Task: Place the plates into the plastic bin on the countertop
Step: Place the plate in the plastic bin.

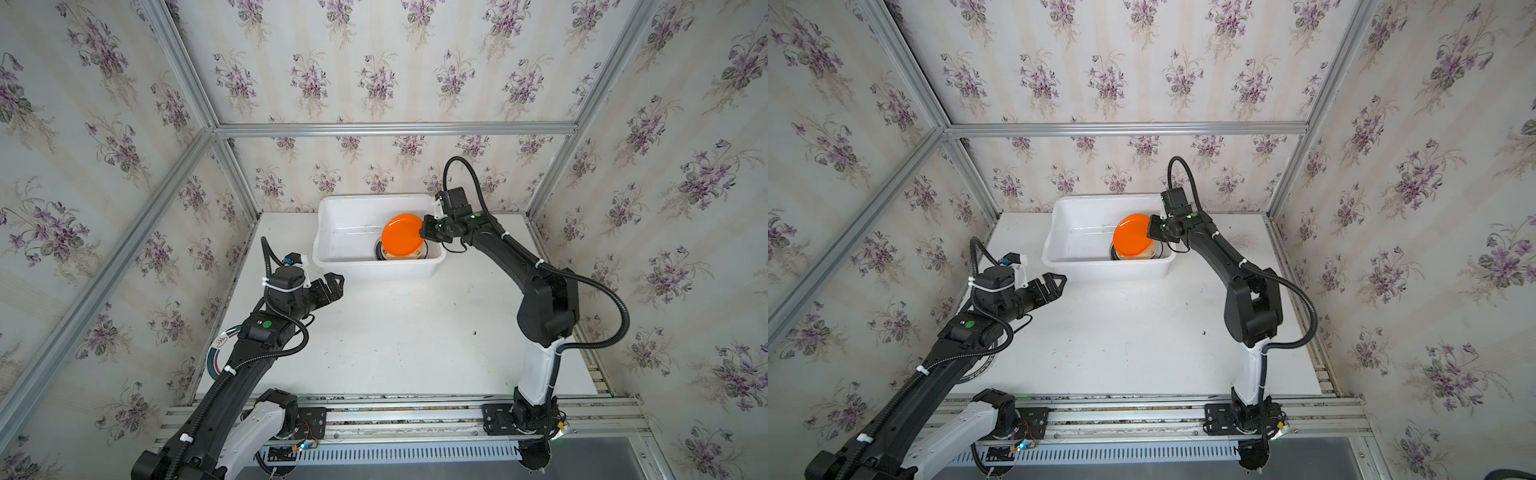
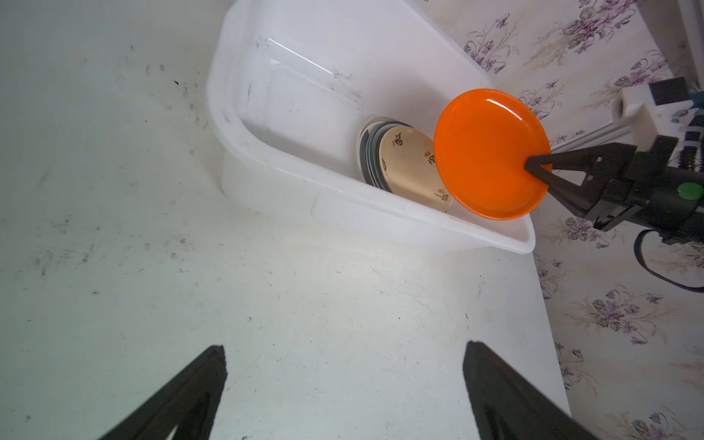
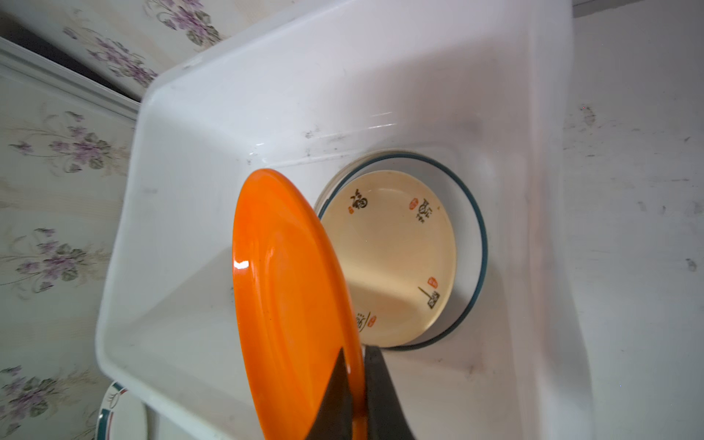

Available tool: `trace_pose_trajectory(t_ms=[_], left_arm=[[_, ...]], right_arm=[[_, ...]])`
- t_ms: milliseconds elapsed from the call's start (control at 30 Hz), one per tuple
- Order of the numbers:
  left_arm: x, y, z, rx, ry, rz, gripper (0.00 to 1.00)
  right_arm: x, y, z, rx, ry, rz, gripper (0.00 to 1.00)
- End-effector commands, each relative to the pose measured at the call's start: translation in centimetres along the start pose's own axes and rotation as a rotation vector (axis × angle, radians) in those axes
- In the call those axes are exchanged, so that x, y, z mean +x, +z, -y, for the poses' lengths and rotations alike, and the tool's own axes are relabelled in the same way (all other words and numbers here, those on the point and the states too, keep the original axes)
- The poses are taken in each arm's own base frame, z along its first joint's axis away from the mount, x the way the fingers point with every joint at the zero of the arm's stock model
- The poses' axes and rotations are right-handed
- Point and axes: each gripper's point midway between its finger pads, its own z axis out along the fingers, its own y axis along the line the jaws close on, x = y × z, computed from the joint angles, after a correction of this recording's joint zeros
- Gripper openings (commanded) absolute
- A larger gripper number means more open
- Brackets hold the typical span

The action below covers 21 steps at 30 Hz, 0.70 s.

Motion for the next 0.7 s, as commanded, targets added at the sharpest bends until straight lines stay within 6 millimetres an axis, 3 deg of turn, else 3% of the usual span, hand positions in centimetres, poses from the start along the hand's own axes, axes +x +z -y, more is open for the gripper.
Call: trace_pose_trajectory(t_ms=[0, 300, 600, 667], left_arm=[[-0.9, -0.8, -1.3, -0.077, 0.023, 0.038, 0.99], [-2.0, -1.6, -2.9, -0.126, 0.007, 0.089, 0.99], [-1.8, -0.7, -4.5, -0.158, -0.024, 0.059, 0.99], [-2.0, -0.7, -4.7, -0.162, -0.029, 0.065, 0.99]], right_arm=[[0.2, 1.2, 1.5, 0.094, -0.042, -0.048, 0.0], [1.1, 4.2, 3.5, 0.174, -0.044, -0.103, 0.0], [1.5, 5.1, 4.9, 0.237, -0.043, -0.107, 0.06], [1.4, 5.2, 4.9, 0.238, -0.043, -0.104, 0.12]])
